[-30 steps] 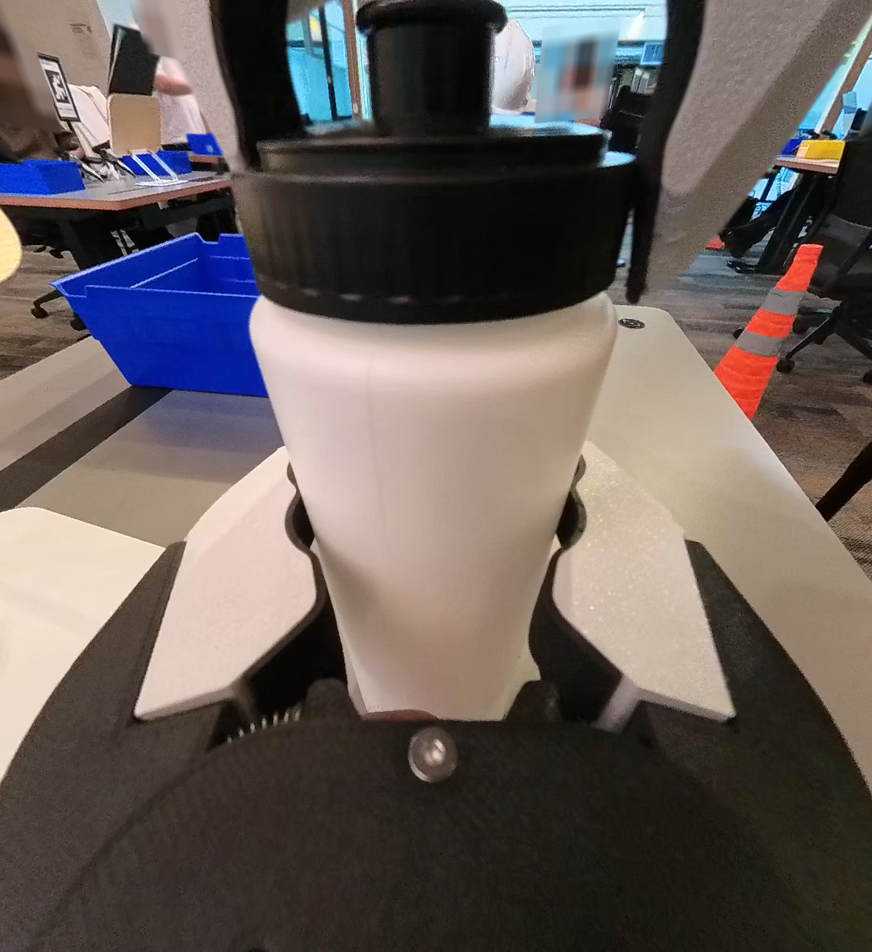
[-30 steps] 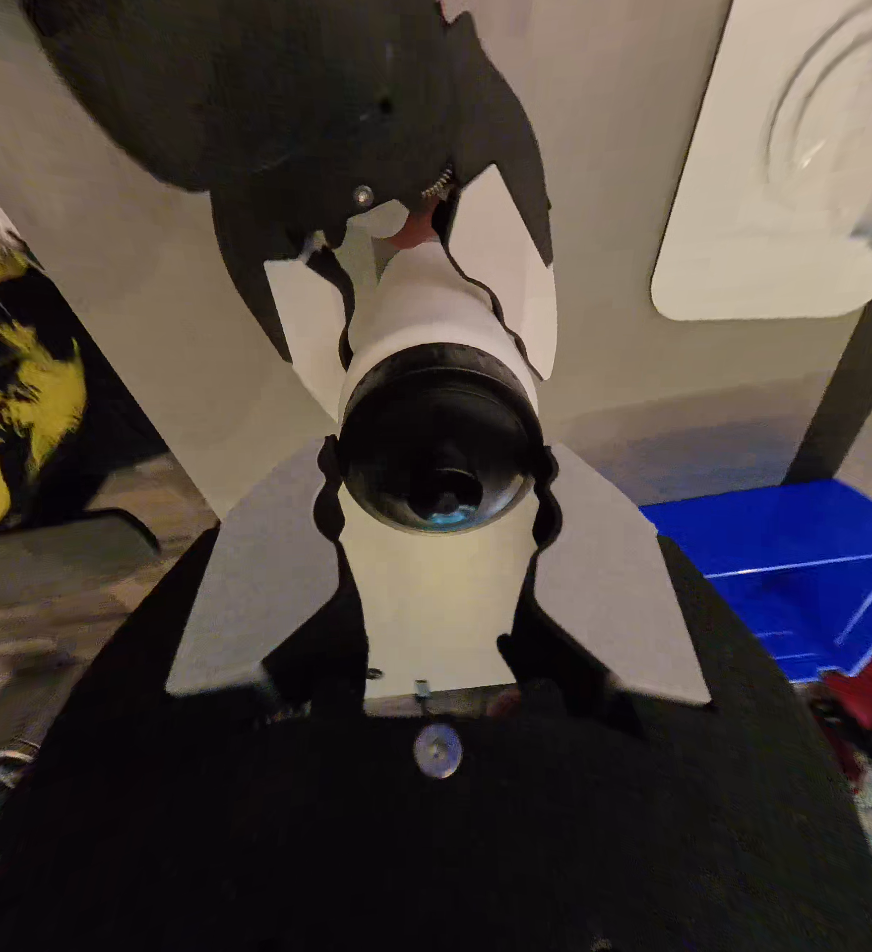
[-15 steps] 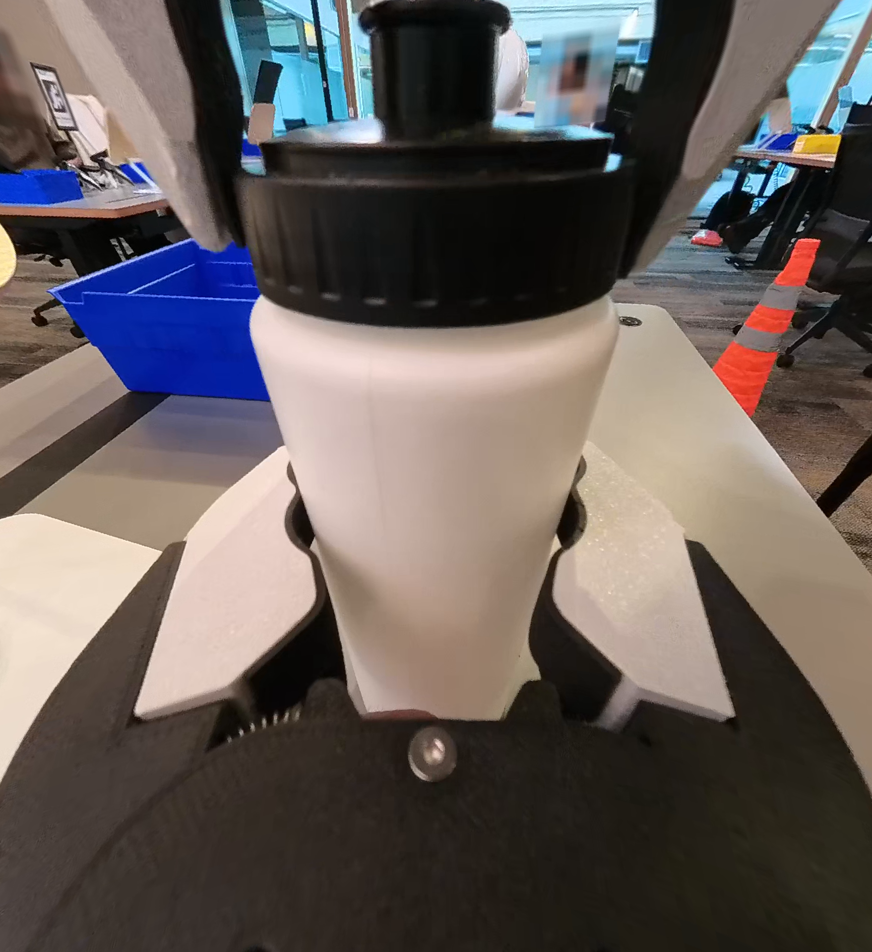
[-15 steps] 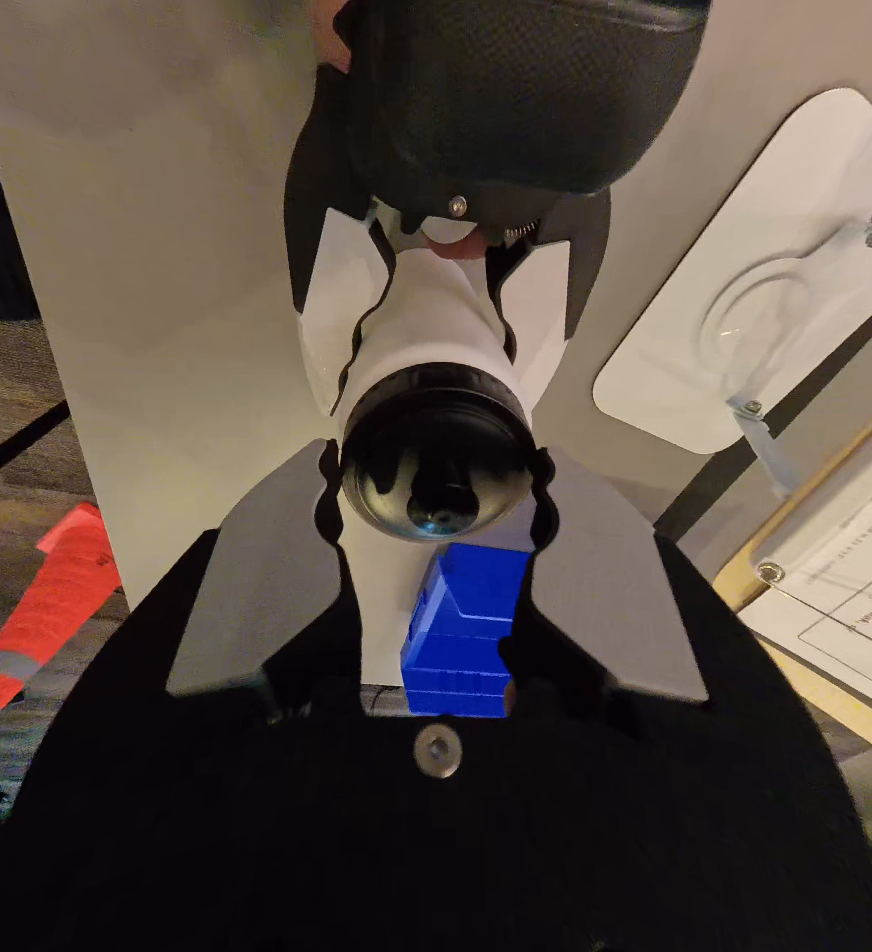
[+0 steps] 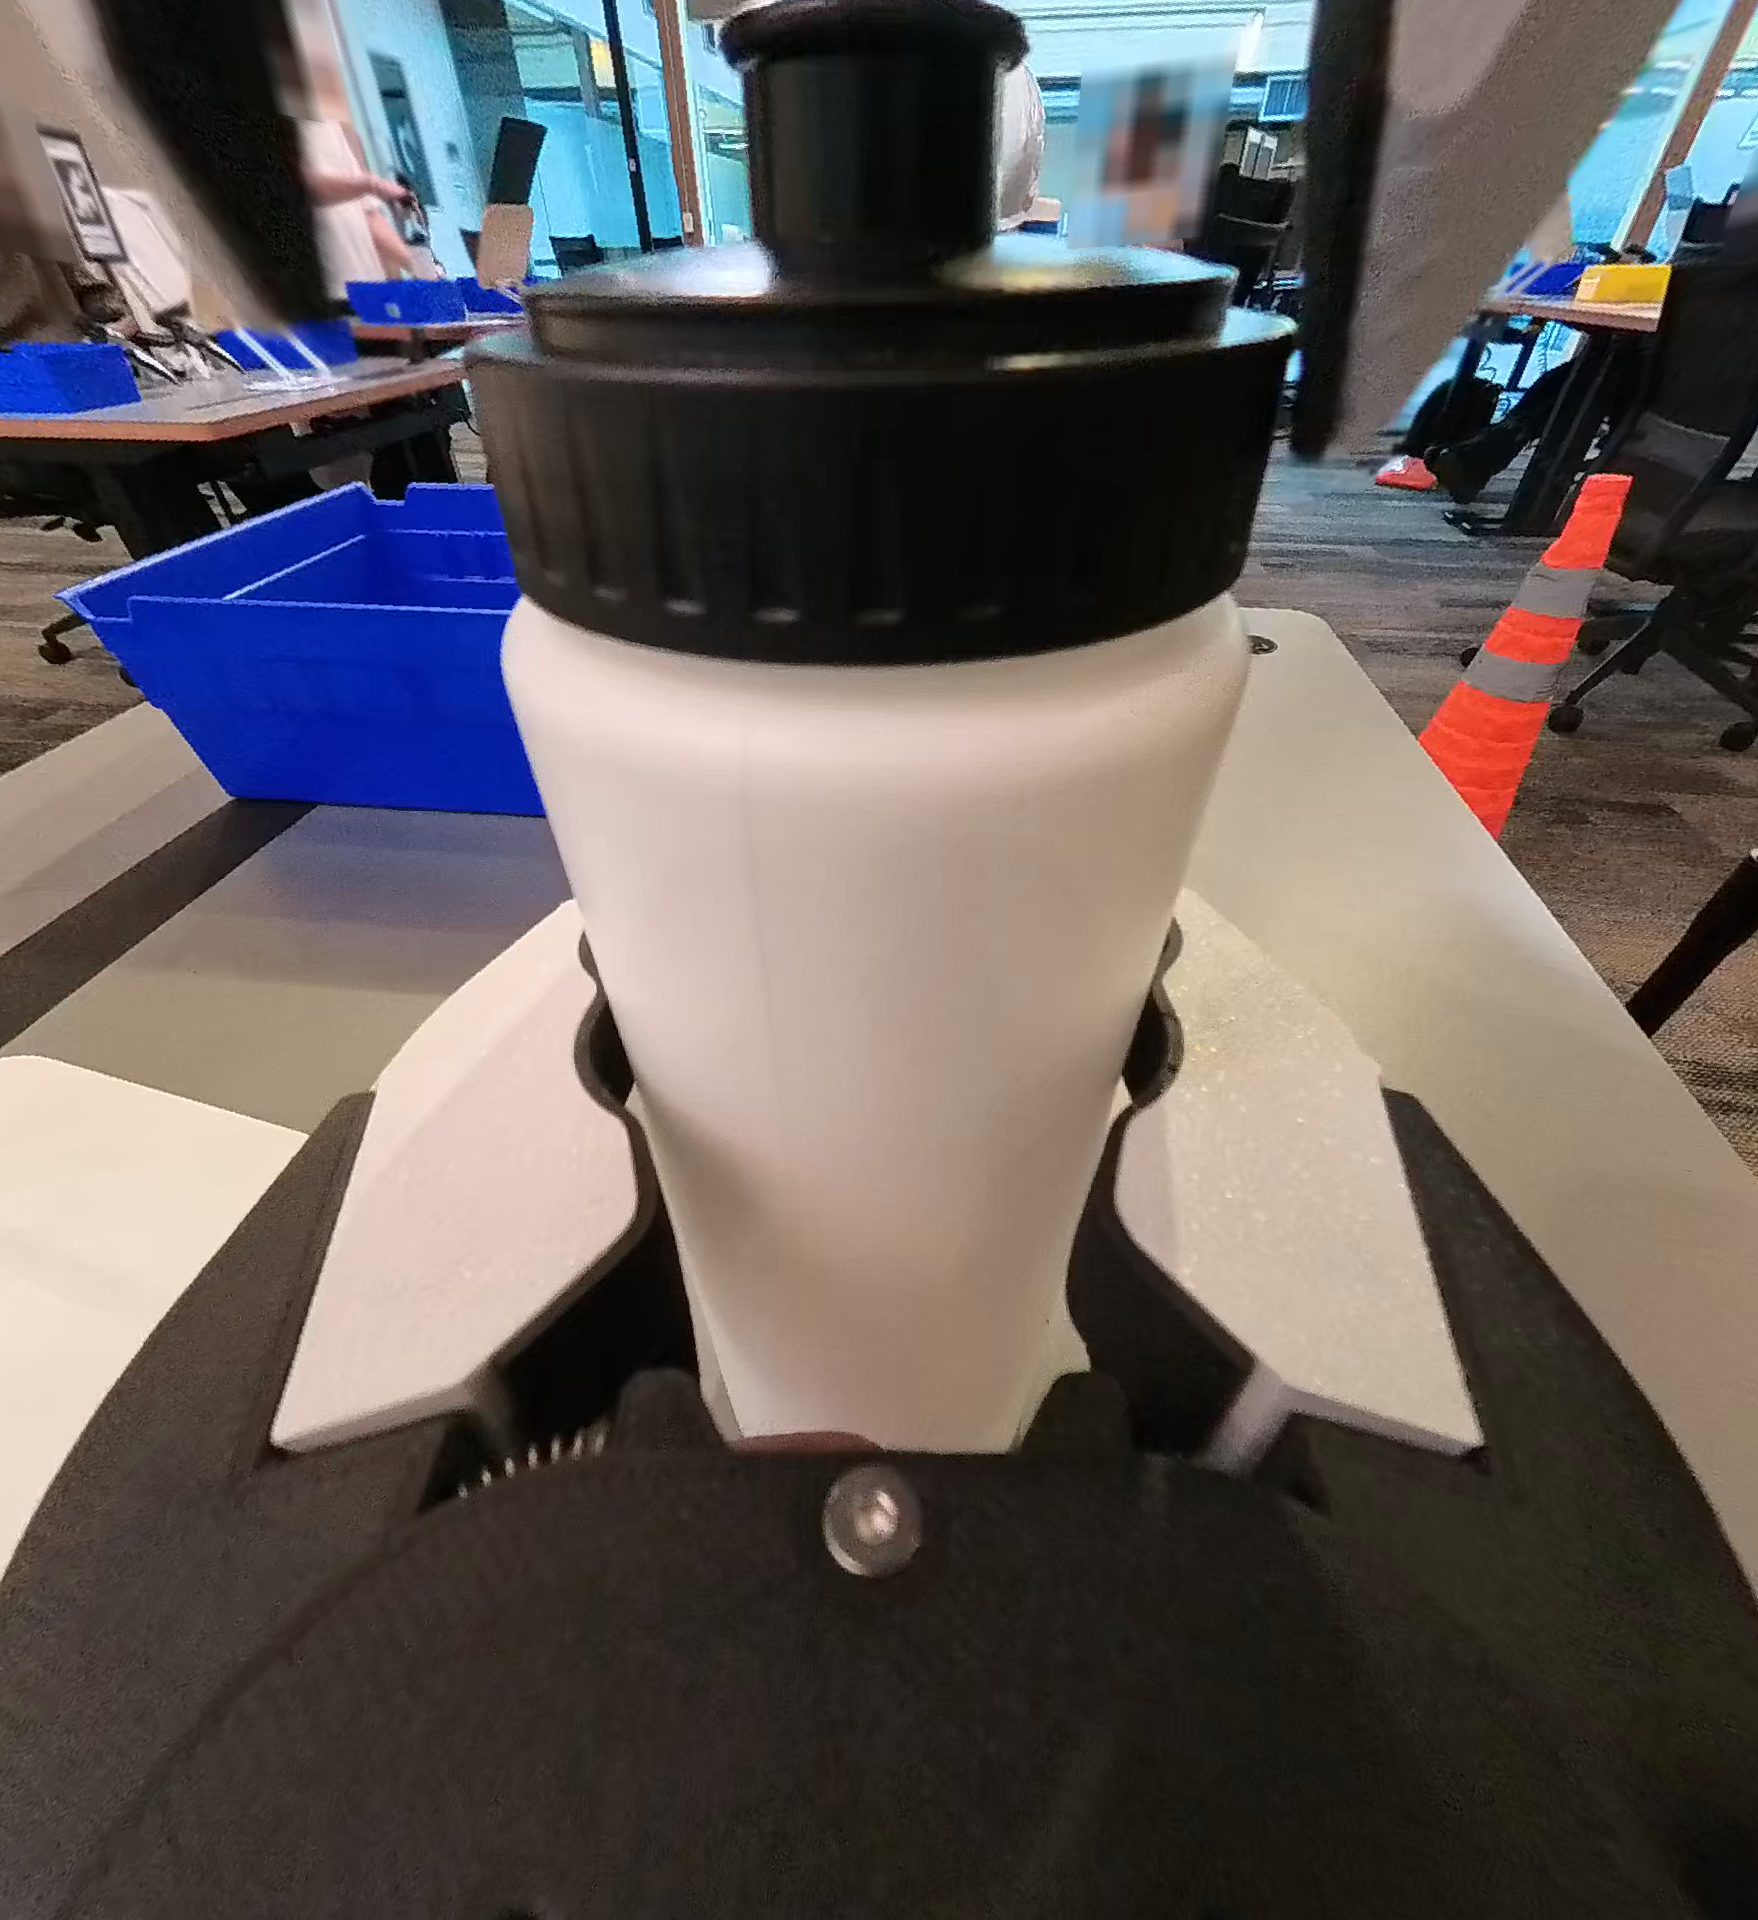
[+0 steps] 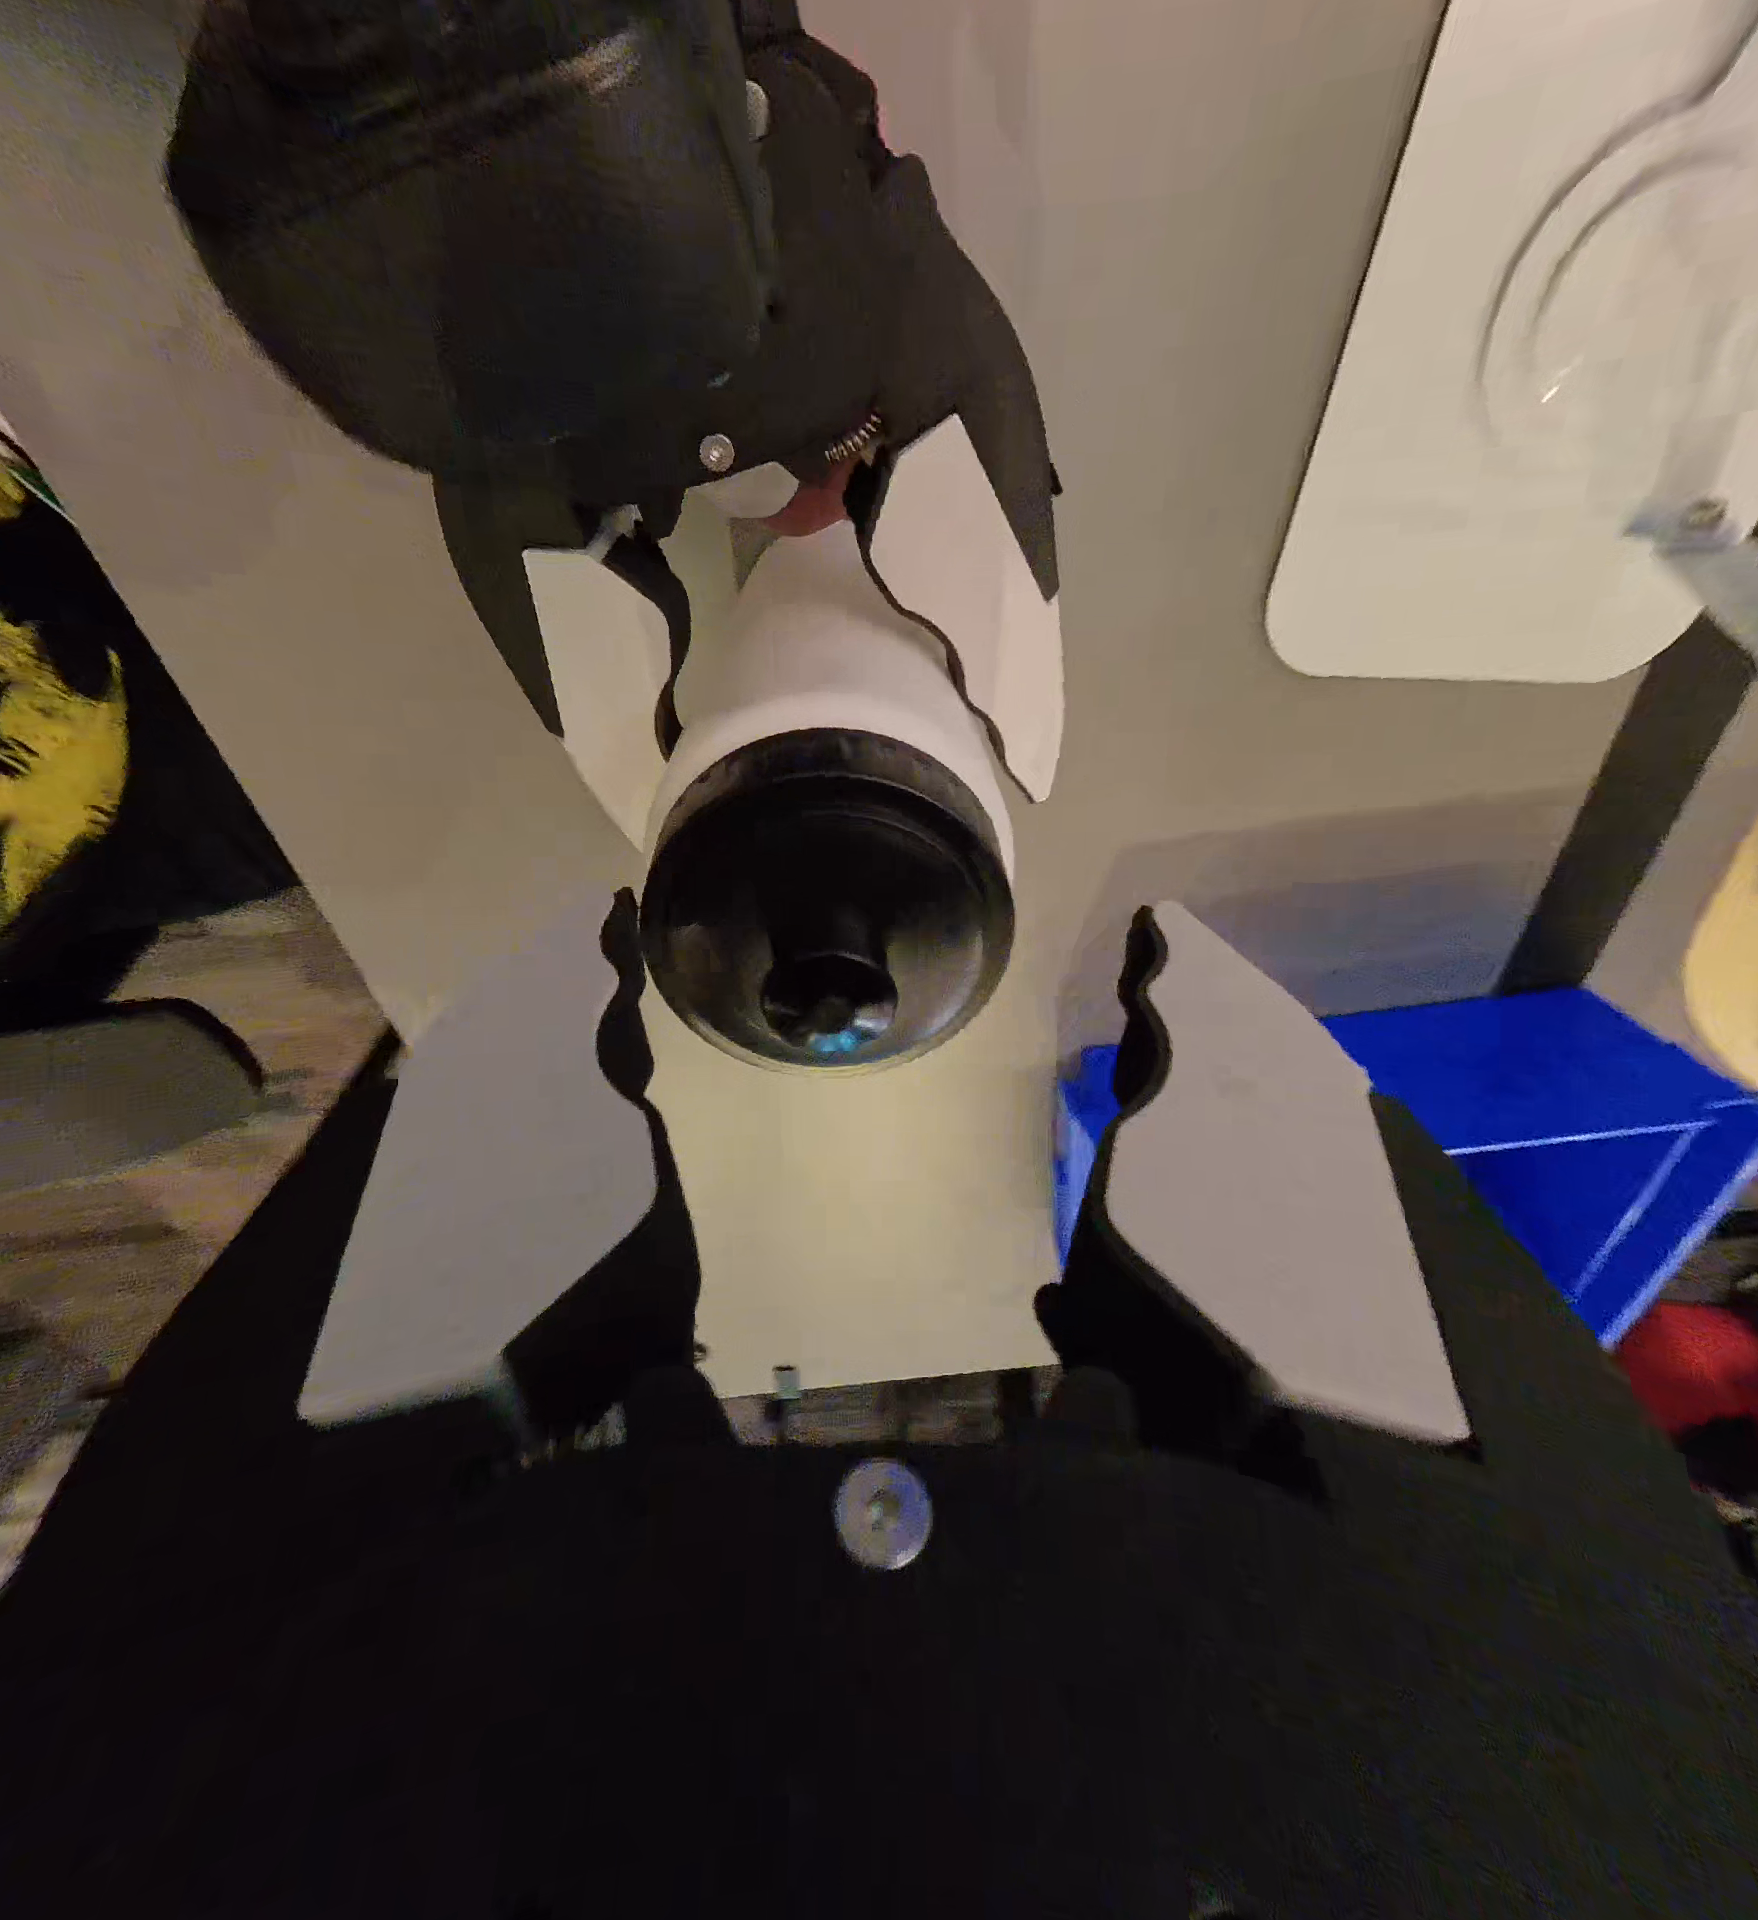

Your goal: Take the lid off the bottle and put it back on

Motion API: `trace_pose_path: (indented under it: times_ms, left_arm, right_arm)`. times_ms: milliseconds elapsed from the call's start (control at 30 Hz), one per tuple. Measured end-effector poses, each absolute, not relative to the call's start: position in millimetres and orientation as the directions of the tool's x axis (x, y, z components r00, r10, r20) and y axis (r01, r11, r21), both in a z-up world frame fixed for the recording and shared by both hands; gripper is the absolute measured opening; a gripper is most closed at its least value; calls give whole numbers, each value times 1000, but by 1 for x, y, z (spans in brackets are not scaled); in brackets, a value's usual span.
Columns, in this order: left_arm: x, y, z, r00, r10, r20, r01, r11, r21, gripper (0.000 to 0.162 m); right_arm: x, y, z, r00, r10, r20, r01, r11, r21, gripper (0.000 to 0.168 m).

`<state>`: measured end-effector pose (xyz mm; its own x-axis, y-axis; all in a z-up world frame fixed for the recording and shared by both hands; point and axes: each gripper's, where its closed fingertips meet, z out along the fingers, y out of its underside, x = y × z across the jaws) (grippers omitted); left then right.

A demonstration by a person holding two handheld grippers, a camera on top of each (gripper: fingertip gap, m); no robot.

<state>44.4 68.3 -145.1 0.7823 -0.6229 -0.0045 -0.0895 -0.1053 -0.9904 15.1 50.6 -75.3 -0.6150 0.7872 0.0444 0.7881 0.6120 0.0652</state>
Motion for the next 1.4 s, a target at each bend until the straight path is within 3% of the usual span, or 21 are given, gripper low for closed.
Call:
trace_pose_path:
  times_ms: [67,267,333,433,533,633,667,767,933,1033,1167,1400]
  left_arm:
    - [44,69,-145,783,-623,-2,-87,-107,-990,95]
    - [44,69,-145,782,-623,-3,-89,-106,-990,94]
    - [44,69,-145,782,-623,-3,-89,-107,-990,94]
    - [44,70,-145,783,-622,6,-81,-111,-990,94]
    - [44,70,-145,780,-626,5,-79,-107,-991,94]
    - [46,69,-145,780,-626,-6,-89,-103,-991,94]
    - [46,69,-145,780,-625,-6,-92,-105,-990,94]
    - [46,69,-145,781,-625,-6,-91,-105,-990,94]
    - [46,69,-145,781,-625,-4,-89,-105,-990,94]
    - [46,70,-145,780,-626,1,-86,-108,-990,94]
    - [37,71,-162,794,-608,-19,-128,-136,-982,86]
    - [40,72,-161,782,-623,35,-85,-162,-983,87]
  right_arm:
    - [12,52,-69,-738,666,109,674,735,76,95]
    - [26,48,-81,-838,545,39,544,827,144,74]
    - [27,48,-82,-791,610,30,609,783,126,72]
    - [26,47,-82,-532,847,-12,843,531,85,72]
    - [26,46,-82,-409,913,-10,912,409,33,72]
    - [26,43,-81,-507,862,-9,862,507,29,74]
    - [24,43,-79,-559,829,8,829,558,15,83]
    - [20,52,-75,-736,669,101,676,734,65,90]
    - [26,49,-82,-844,533,64,537,835,123,72]
    - [27,49,-82,-772,633,53,635,765,107,72]
    - [27,55,-83,-435,899,41,900,433,58,72]
    - [28,56,-83,-467,883,49,884,467,16,72]
